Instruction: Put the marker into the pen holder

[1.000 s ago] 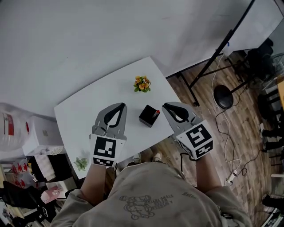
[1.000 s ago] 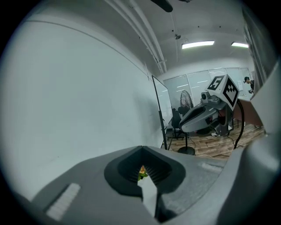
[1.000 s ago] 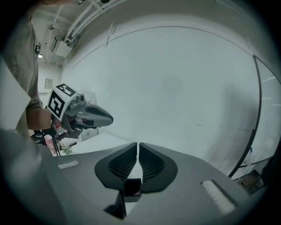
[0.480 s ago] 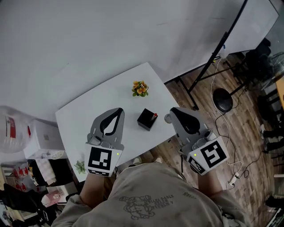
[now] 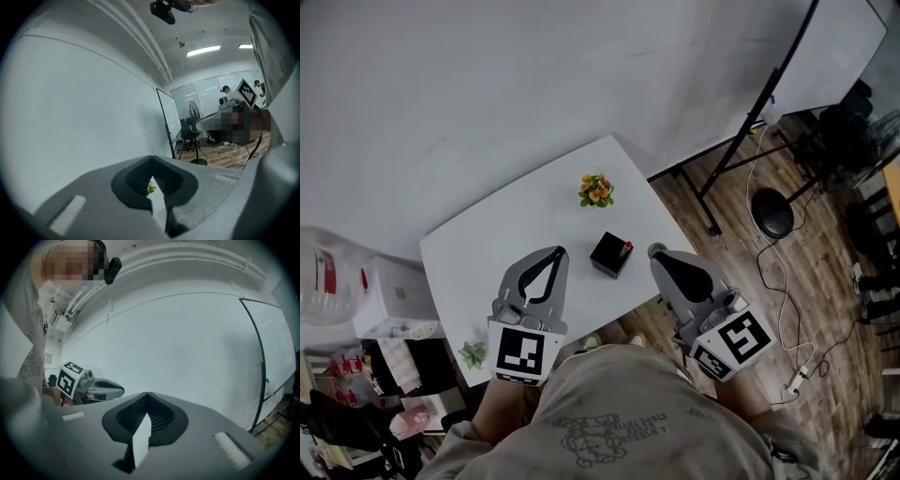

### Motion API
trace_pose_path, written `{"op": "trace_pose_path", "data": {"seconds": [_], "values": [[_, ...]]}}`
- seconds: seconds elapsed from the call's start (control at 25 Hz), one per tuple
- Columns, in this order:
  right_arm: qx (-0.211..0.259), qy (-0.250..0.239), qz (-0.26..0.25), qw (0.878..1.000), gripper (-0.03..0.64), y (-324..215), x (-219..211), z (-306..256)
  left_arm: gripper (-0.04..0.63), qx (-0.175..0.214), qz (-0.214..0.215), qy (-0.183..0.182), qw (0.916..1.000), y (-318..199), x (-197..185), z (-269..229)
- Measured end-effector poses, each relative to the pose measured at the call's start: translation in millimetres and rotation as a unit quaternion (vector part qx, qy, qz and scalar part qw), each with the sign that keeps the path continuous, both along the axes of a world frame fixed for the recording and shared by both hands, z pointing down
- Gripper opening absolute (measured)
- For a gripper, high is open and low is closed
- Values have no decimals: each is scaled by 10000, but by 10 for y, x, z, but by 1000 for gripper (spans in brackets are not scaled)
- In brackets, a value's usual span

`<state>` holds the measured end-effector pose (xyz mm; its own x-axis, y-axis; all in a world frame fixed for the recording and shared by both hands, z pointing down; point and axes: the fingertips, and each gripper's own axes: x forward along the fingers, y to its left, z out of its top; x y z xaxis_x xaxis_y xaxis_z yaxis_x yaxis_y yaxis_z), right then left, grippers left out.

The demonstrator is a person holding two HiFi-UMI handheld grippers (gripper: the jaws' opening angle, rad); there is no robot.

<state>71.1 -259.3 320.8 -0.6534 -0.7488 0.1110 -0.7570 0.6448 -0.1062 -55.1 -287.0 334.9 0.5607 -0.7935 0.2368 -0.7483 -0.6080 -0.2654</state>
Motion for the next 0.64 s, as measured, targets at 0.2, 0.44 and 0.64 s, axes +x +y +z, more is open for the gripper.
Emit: {"op": "trace_pose_path", "data": {"seconds": [0.2, 0.44, 0.64], "values": [[-159, 145, -46, 9998, 28, 27, -30, 152, 0, -242, -20, -6, 9997, 77, -14, 179], [-178, 219, -47, 9996, 28, 27, -43, 182, 0, -210, -72, -3, 9998, 89, -62, 157], [-218, 233, -45, 9995, 28, 38, -52, 204, 0, -204, -107, 42, 9997, 100, -74, 129]]}}
